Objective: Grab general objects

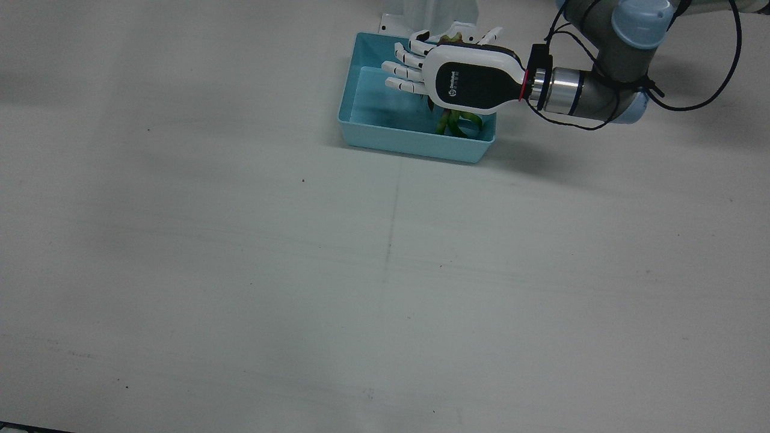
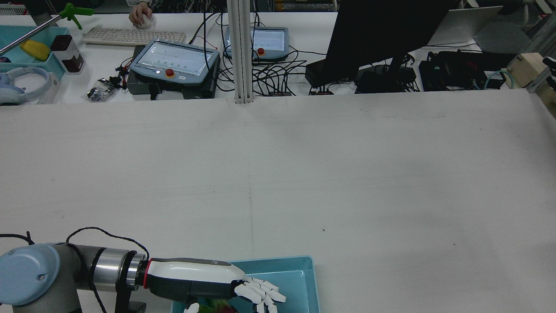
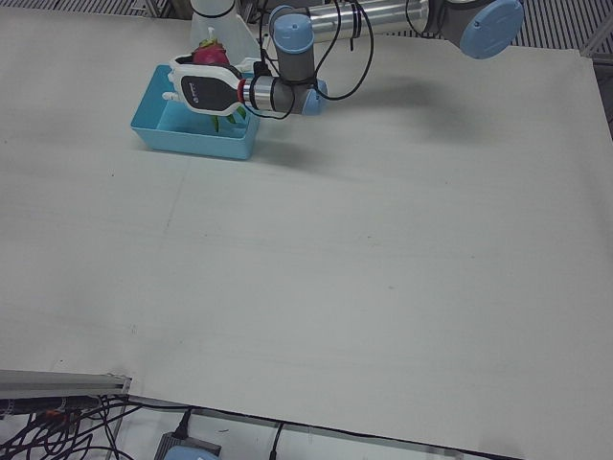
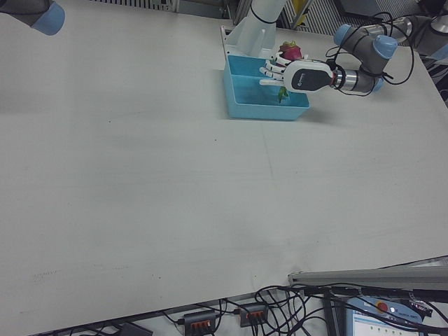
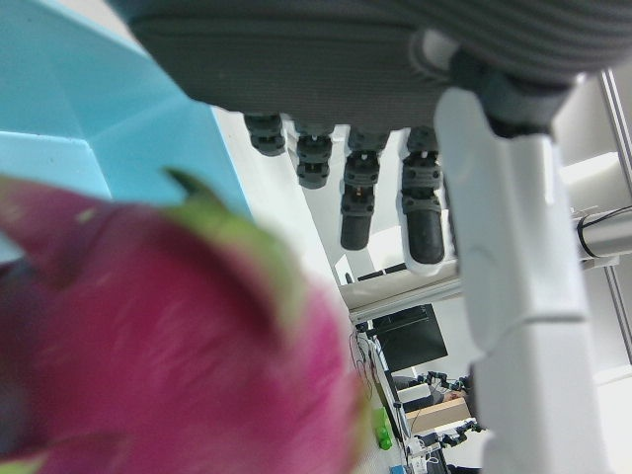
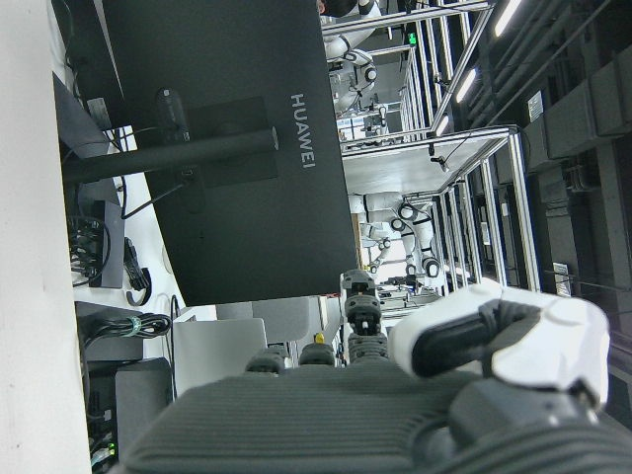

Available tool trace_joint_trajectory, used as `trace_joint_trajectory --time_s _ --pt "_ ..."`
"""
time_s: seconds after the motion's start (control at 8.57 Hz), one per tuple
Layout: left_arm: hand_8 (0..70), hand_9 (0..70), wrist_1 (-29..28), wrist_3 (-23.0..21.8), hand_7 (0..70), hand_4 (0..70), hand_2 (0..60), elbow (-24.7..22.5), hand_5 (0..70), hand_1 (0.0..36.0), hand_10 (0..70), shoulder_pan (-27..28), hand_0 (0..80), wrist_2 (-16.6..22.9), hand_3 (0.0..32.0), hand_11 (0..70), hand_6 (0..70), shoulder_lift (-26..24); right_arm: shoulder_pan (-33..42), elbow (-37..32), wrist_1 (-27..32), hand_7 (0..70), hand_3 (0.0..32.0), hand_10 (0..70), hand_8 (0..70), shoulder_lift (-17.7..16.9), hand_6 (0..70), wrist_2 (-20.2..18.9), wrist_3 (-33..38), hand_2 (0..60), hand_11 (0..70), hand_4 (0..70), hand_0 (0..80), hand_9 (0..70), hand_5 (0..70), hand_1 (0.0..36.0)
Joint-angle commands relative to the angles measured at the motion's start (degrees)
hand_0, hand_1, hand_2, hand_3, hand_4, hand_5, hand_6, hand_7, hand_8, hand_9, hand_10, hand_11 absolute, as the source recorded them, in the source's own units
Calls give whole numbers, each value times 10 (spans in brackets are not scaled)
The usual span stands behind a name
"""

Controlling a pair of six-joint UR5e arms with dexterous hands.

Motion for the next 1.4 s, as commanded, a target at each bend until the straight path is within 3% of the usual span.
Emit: trace_joint_trajectory --time_s 0.0,0.12,0.23,0.47,0.7,0.93,1.05,1.28 --pt "121 105 10 -4 223 104 600 0 530 343 68 -6 515 0 0 122 187 -7 0 0 0 0 0 0 0 0 0 0 0 0 0 0 0 0 0 0" --pt "132 115 16 -6 231 101 600 -2 531 317 69 -23 504 0 0 122 192 -7 0 1 0 0 0 0 0 0 0 0 0 0 0 0 0 0 0 0" --pt "157 149 27 -6 293 110 600 -2 554 292 79 -55 493 0 0 133 220 -8 0 1 0 0 0 0 0 0 0 0 0 0 0 0 0 0 0 0" --pt "223 241 58 -6 393 130 600 3 592 298 121 -107 496 -1 0 194 276 -6 0 1 0 0 0 0 0 0 0 0 0 0 0 0 0 0 0 0" --pt "250 277 62 -6 429 148 600 28 615 325 129 -272 515 -1 0 208 303 -3 0 1 0 0 0 0 0 0 0 0 0 0 0 0 0 0 0 0" --pt "255 282 28 -6 451 171 600 134 601 358 127 -401 539 -1 0 207 320 -6 1 0 0 0 0 0 0 0 0 0 0 0 0 0 0 0 0 0" --pt "248 263 -2 -13 438 178 600 180 545 359 126 -451 543 -1 0 206 312 -13 0 0 0 0 0 0 0 0 0 0 0 0 0 0 0 0 0 0" --pt "247 255 -104 -33 437 183 600 313 504 356 127 -554 541 -13 0 209 316 -20 0 -2 1 0 0 0 0 0 0 0 0 0 0 0 0 0 0 0"
